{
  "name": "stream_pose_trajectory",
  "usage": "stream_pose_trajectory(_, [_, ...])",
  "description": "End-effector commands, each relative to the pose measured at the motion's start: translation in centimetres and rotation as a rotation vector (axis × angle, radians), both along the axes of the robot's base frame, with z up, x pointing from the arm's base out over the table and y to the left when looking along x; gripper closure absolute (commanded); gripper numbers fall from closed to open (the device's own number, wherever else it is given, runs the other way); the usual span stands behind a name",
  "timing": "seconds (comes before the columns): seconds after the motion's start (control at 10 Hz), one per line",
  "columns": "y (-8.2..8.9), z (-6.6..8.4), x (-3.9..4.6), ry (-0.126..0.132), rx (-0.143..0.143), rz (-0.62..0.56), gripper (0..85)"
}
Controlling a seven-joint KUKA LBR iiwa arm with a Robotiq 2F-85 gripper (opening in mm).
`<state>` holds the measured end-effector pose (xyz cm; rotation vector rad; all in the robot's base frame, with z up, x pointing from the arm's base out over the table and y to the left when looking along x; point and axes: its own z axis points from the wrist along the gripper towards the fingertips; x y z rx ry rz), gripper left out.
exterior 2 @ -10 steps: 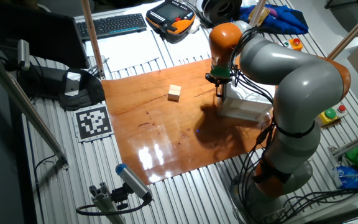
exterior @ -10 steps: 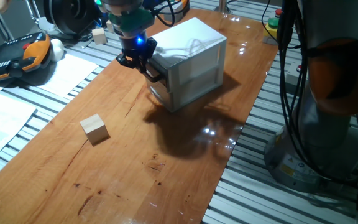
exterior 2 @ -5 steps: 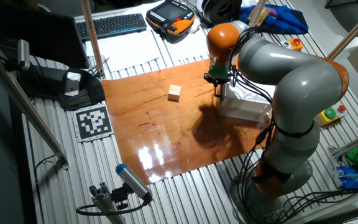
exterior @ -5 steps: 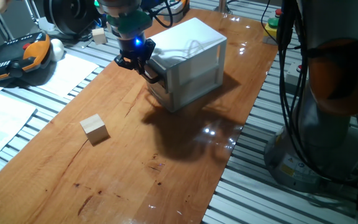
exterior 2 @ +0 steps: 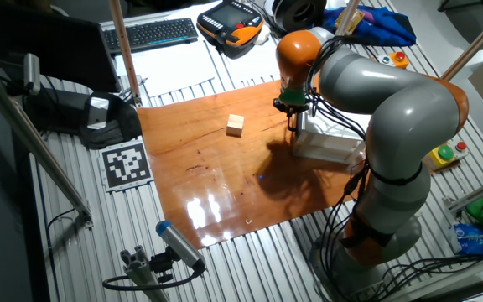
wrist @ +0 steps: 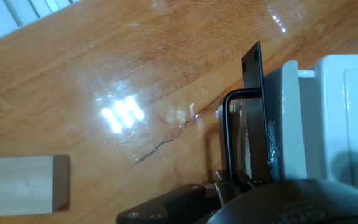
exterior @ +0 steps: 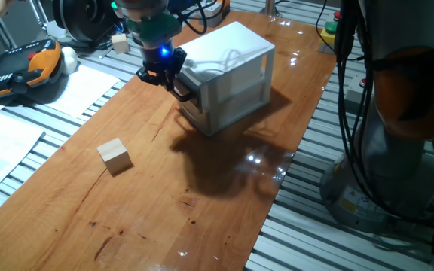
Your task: Put things in the drawer
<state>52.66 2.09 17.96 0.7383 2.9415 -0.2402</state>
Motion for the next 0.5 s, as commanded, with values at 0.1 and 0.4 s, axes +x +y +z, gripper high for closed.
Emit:
stream_pose_trajectory(0.1, [0.22,0.02,0.10,0.000,-0.002,0.000,85.0])
stream_pose_trajectory(0.4, [0.62,0.04,0.24,0.004,-0.004,0.006,85.0])
